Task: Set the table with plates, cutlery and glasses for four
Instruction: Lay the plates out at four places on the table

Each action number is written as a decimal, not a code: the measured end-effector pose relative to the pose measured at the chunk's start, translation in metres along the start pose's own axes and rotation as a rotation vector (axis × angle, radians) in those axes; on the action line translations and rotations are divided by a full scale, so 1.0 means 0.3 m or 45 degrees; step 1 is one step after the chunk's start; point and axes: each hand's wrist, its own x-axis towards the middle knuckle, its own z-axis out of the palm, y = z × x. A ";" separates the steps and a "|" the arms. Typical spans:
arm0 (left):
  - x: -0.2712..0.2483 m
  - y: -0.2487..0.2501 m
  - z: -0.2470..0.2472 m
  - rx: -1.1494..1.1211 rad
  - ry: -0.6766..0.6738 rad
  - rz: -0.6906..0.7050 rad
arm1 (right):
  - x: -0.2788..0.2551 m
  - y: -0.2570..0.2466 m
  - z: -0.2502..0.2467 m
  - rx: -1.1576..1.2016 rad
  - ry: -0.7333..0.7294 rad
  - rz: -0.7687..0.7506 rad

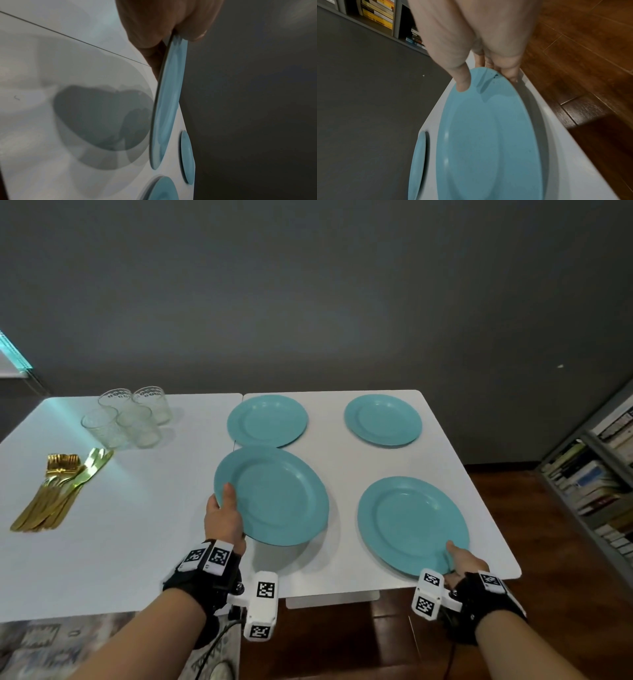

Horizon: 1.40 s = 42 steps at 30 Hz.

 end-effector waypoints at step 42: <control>0.182 -0.136 -0.277 0.509 -0.036 -0.277 | -0.221 0.137 0.599 -0.586 -0.720 -0.110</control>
